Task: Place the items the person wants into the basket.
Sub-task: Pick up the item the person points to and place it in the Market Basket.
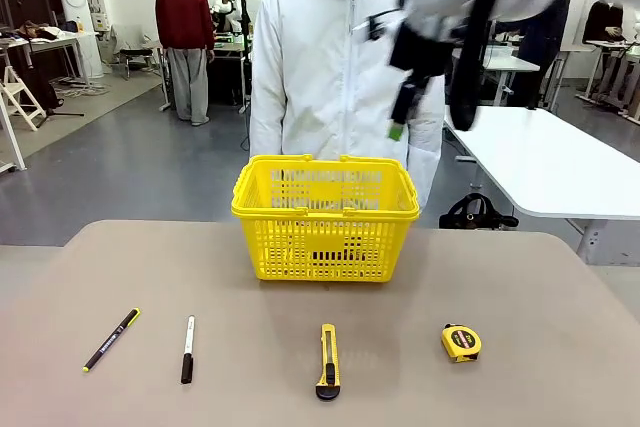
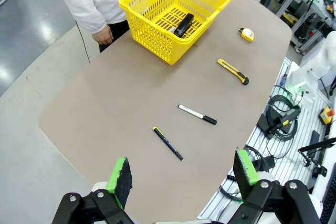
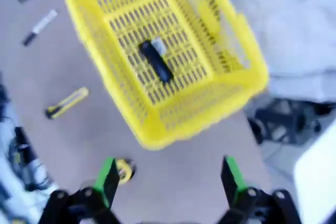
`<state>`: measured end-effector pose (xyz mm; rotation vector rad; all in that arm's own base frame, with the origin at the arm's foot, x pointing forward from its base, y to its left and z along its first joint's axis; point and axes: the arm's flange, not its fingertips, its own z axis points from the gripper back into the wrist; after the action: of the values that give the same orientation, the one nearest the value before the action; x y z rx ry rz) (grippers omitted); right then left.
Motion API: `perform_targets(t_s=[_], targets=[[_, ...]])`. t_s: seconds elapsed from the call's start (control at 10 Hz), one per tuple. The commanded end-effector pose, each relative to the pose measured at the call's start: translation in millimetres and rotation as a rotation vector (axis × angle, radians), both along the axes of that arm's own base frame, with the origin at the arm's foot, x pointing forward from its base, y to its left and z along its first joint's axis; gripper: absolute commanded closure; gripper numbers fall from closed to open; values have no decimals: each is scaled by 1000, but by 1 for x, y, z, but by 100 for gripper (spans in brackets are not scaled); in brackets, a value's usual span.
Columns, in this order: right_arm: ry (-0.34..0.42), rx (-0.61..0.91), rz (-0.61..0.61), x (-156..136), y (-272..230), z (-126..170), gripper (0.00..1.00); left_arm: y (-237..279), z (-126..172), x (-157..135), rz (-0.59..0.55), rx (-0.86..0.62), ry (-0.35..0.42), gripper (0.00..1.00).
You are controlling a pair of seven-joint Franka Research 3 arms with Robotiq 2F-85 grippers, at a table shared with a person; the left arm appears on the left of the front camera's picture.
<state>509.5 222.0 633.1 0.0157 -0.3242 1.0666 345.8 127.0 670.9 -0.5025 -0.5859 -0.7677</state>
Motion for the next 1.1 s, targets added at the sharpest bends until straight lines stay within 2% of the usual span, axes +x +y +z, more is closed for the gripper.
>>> perform_targets(t_s=[0.0, 0.1, 0.3, 0.6, 0.7, 1.0], targets=[[-16, 22, -137, -92, -64, -51, 0, 1, 0, -1, -12, -9, -6, 0], [-32, 46, -180, -117, -87, -64, 0, 1, 0, -1, -12, -9, -6, 0], [-27, 91, -239, -136, -116, -78, 0, 1, 0, -1, -12, -9, -6, 0], [2, 128, -272, -129, -125, -88, 0, 1, 0, -1, -12, -9, -6, 0], [1, 86, -246, -142, -134, -88, 0, 1, 0, -1, -12, -9, -6, 0], [1, 86, -246, -142, -134, -88, 0, 1, 0, -1, -12, -9, -6, 0]])
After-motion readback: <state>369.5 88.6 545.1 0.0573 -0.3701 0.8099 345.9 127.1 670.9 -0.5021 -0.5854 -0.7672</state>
